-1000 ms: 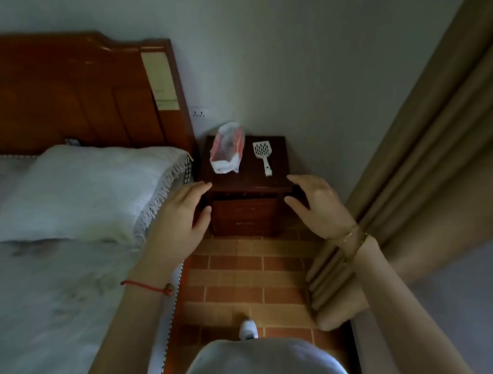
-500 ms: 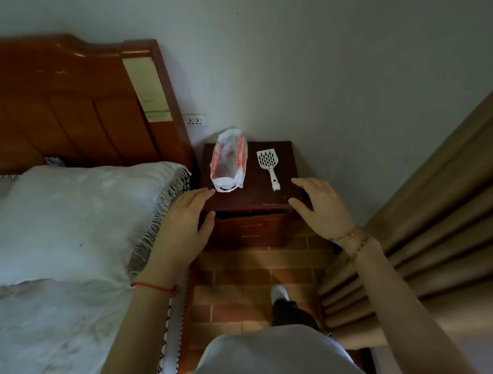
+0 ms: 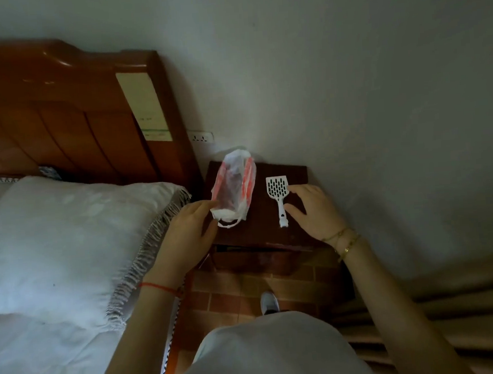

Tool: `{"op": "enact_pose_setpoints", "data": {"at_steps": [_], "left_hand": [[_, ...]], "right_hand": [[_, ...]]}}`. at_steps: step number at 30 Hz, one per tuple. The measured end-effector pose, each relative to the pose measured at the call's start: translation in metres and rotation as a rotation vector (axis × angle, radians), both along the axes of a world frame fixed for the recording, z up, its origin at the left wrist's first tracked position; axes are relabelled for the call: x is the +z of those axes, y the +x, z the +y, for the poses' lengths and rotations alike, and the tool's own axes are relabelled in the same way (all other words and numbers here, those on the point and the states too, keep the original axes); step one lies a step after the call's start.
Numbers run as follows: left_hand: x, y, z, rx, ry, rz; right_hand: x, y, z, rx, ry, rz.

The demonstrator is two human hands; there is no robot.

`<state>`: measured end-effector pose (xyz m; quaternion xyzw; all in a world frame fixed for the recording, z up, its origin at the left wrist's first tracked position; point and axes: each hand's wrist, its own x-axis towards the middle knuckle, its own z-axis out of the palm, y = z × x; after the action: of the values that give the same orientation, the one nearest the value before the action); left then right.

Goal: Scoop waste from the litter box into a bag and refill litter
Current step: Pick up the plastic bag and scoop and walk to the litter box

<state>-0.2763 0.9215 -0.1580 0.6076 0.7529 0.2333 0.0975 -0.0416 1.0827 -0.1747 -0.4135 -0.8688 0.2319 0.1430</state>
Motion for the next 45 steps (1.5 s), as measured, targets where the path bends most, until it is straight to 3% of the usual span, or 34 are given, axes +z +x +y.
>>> {"op": "enact_pose_setpoints", "data": {"at_steps": [6,11,20,29,39,45], "left_hand": [[-0.012,-0.007,0.063,0.085,-0.033,-0.024],[-0.030,-0.010,0.099,0.267,-0.051,-0.149],[-0.095,-0.031,0.155,0.515,-0.289,-0.351],[-0.169,-0.043,0.189,0.805,-0.494,-0.802],[-0.255,-0.055,0.204,1.029,-0.585,-0.955],[-0.289,-0.060,0.211,1.115,-0.535,-1.071]], "right_hand": [[-0.007,-0.019,0.076,0.049,-0.034,0.000],[-0.027,-0.034,0.120,0.042,-0.089,-0.059],[-0.082,-0.058,0.173,-0.071,-0.258,-0.177],[-0.153,-0.081,0.205,-0.124,-0.416,-0.352],[-0.264,-0.100,0.213,-0.219,-0.459,-0.595],[-0.304,-0.101,0.210,-0.288,-0.501,-0.607]]}}
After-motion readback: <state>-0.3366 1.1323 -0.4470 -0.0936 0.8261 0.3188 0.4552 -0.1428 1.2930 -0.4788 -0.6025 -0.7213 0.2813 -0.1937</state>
